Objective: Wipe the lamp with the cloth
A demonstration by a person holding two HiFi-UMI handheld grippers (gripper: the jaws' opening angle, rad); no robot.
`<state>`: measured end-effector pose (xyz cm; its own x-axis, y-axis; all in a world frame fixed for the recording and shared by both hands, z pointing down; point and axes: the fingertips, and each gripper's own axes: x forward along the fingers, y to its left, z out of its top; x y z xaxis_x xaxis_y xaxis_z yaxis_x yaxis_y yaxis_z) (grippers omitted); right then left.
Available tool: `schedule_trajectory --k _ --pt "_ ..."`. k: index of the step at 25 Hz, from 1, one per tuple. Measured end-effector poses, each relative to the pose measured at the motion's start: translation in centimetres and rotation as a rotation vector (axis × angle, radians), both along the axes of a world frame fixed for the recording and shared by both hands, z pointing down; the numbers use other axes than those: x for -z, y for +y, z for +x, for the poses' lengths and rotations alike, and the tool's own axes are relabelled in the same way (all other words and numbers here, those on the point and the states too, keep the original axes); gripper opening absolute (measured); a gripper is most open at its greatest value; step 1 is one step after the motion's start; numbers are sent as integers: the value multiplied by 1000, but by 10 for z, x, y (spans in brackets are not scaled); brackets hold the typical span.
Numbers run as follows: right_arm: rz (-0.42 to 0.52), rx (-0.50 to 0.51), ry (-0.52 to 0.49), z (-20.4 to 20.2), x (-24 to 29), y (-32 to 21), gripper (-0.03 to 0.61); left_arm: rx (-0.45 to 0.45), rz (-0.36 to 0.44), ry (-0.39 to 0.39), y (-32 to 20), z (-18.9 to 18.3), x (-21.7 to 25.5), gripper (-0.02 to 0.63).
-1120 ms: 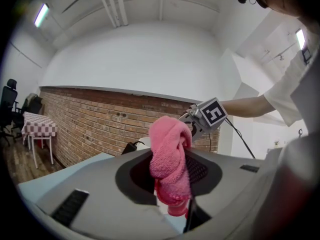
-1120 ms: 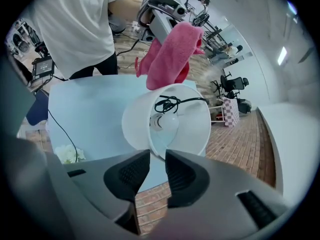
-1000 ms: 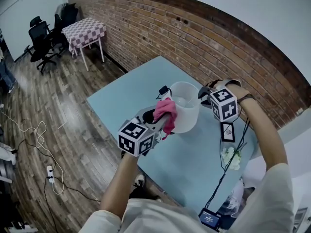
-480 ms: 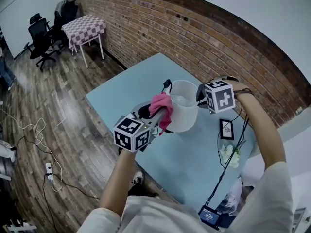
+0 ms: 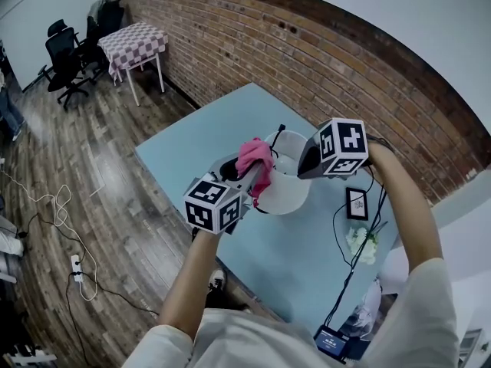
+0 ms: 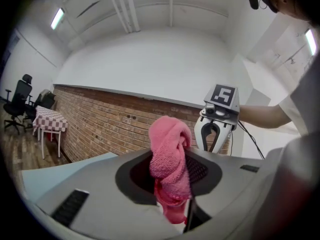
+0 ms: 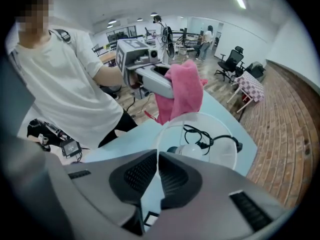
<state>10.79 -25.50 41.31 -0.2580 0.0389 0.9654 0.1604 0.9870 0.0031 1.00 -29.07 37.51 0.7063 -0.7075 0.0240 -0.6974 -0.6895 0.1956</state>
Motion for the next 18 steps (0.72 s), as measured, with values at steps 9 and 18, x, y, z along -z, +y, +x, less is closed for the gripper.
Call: schedule_trajectory --k 9,18 --pt "-16 -78 -148 -4 1 2 35 95 -89 -17 -16 0 -41 147" --pt "-27 -164 -297 -1 5 2 38 133 -206 -20 -15 -7 -100 147"
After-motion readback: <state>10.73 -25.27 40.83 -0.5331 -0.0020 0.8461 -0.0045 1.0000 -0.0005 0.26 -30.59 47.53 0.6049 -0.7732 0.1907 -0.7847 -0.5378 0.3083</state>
